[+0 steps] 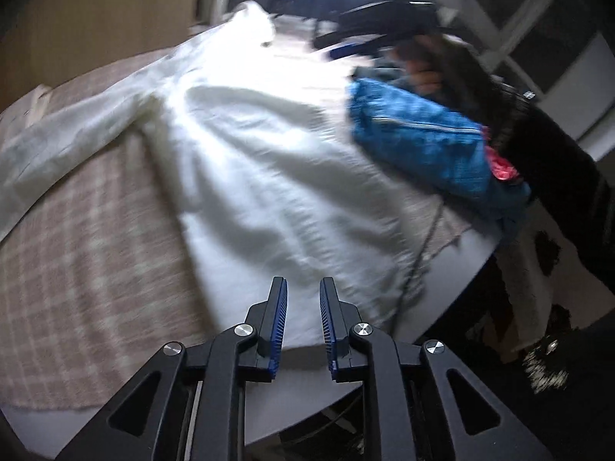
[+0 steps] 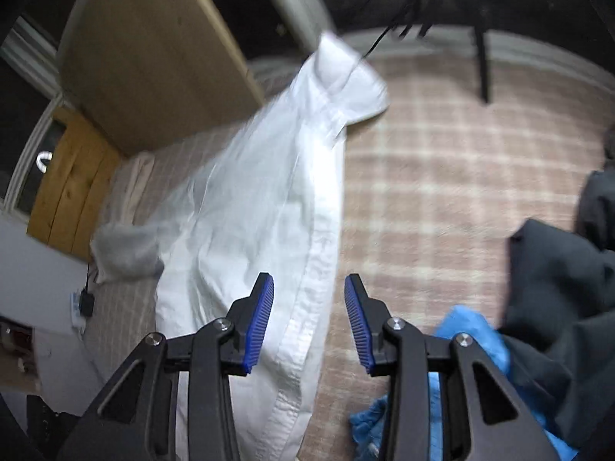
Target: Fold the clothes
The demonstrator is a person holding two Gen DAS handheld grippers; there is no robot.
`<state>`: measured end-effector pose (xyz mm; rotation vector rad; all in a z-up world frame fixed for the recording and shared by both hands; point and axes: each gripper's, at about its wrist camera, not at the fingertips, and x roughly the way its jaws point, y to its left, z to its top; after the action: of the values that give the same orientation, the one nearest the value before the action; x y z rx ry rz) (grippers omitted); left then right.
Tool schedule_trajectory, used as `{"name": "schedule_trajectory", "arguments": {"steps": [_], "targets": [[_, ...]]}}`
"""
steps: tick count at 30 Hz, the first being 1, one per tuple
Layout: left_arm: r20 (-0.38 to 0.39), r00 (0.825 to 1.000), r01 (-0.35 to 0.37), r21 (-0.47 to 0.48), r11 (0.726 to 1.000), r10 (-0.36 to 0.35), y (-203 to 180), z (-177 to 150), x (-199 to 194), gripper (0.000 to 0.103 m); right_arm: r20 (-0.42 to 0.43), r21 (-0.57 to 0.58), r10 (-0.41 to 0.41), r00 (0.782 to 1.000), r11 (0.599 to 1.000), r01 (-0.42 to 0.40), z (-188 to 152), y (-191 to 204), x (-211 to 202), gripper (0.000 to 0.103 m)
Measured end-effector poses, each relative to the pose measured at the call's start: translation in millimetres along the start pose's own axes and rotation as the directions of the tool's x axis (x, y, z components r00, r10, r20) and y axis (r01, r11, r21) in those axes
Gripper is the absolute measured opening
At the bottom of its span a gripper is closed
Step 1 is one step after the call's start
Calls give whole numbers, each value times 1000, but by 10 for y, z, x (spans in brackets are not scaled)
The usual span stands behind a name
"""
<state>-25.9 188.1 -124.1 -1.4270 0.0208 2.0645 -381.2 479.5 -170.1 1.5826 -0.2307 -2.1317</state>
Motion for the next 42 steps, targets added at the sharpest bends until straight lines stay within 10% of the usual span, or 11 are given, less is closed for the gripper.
{"name": "schedule_trajectory", "arguments": {"steps": [11, 14, 24, 27, 30, 40, 42], "targets": [[-39, 997, 75, 47, 996, -74, -709, 125, 539, 24, -161, -66, -62, 985, 996, 51, -123, 0, 445, 43], [-19, 999, 51, 18, 999, -51, -924, 228, 716, 39, -190, -84, -45, 981, 996, 29, -20, -96, 651, 43], [-47, 996, -85, -146, 986, 79, -1194, 508, 1424, 39, -170, -136, 119, 978, 980, -143, 413, -318, 908, 46], [-54, 994, -100, -187, 977, 92, -1144, 521, 1499, 35, -153, -163, 142, 978, 973, -167, 499, -315, 950, 41], [-50, 992, -127, -199, 972, 120, -1100, 530, 1523, 3, -139, -207, 158, 978, 961, -185, 544, -211, 929, 7], [-33, 999, -18, -198, 980, 11, -1089, 754, 1678, 0, 69, -425, 139, 988, 900, -97, 864, 68, 426, 3], [-80, 997, 3, -237, 971, -22, -1023, 765, 1805, 0, 0, -437, 67, 998, 897, -60, 873, 97, 684, 4]]}}
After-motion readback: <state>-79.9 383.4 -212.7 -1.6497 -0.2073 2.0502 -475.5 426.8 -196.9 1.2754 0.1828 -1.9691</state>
